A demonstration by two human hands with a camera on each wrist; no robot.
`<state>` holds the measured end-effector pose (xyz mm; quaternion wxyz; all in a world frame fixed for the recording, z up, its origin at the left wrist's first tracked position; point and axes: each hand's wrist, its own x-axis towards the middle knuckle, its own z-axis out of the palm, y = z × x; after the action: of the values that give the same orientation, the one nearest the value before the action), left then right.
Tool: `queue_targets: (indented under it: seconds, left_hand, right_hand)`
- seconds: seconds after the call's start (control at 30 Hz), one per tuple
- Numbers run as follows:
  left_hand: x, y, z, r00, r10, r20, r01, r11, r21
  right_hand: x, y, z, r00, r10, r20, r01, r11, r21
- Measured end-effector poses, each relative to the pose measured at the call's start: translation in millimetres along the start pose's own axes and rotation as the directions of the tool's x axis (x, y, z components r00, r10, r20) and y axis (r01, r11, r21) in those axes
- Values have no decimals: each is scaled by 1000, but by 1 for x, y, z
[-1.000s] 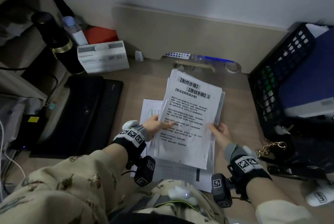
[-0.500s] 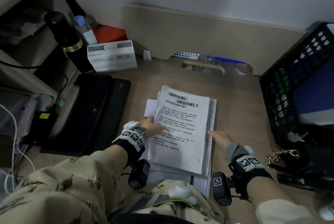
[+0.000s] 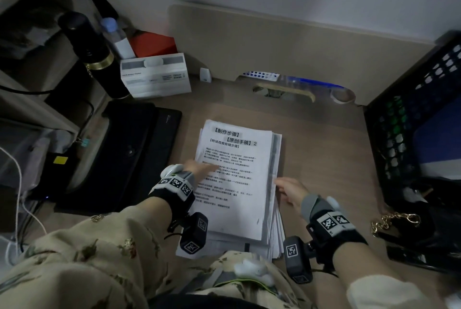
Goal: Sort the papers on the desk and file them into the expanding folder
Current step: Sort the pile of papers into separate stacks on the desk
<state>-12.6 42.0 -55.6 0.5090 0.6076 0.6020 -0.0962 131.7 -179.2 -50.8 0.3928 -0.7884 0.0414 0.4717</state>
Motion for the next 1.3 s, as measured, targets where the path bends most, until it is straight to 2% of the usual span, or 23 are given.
queue_targets:
  seconds: [0.1, 0.27, 0.33, 0.47, 0.6, 0.67, 0.77, 0.97, 1.07, 1.17, 1.23, 1.3]
  left_hand:
    - [-3, -3, -1, 999, 18, 45, -13, 994, -108]
    - [-12, 1, 1, 983, 175, 57, -165, 975, -152]
    - [-15, 4, 4, 977, 198, 76, -181, 965, -189]
    - [-19, 8, 8, 978, 177, 111, -149, 963, -224]
    - [-20, 7, 5, 980, 32, 194, 32, 947, -321]
    - [-21, 4, 3, 968, -14, 249, 90, 951, -295]
    - [-23, 0, 2, 941, -31, 337, 110, 970, -217]
    - [-26, -2, 0, 904, -4, 429, 65, 990, -127]
    - [-27, -3, 0, 907, 16, 421, 32, 994, -107]
    - [-29, -2, 3, 912, 30, 410, 21, 993, -120]
    - [-30, -3, 4, 916, 45, 400, 8, 991, -132]
    - [-32, -3, 5, 916, 69, 394, -16, 991, -136]
  right_hand:
    - [1, -1, 1, 1000, -6, -9, 6, 1000, 3]
    - [2, -5, 0, 1000, -12, -28, 14, 999, 52]
    - [1, -6, 1, 1000, -16, -18, 17, 995, 98]
    - [-1, -8, 2, 1000, 2, -24, 1, 994, 112]
    - [4, -4, -1, 995, 76, -68, -63, 983, 174]
    - [6, -1, -2, 989, 136, -59, -121, 970, 210]
    - [8, 2, -4, 983, 176, -49, -164, 969, 182]
    - [5, 7, -8, 980, 198, -26, -199, 978, -59]
    - [6, 11, -11, 993, 115, -5, -113, 973, -199]
    - [2, 13, -11, 998, 68, 8, -66, 987, -144]
    - [0, 14, -7, 995, 86, 41, -84, 996, -43]
    - [-4, 15, -2, 993, 102, 62, -101, 995, -18]
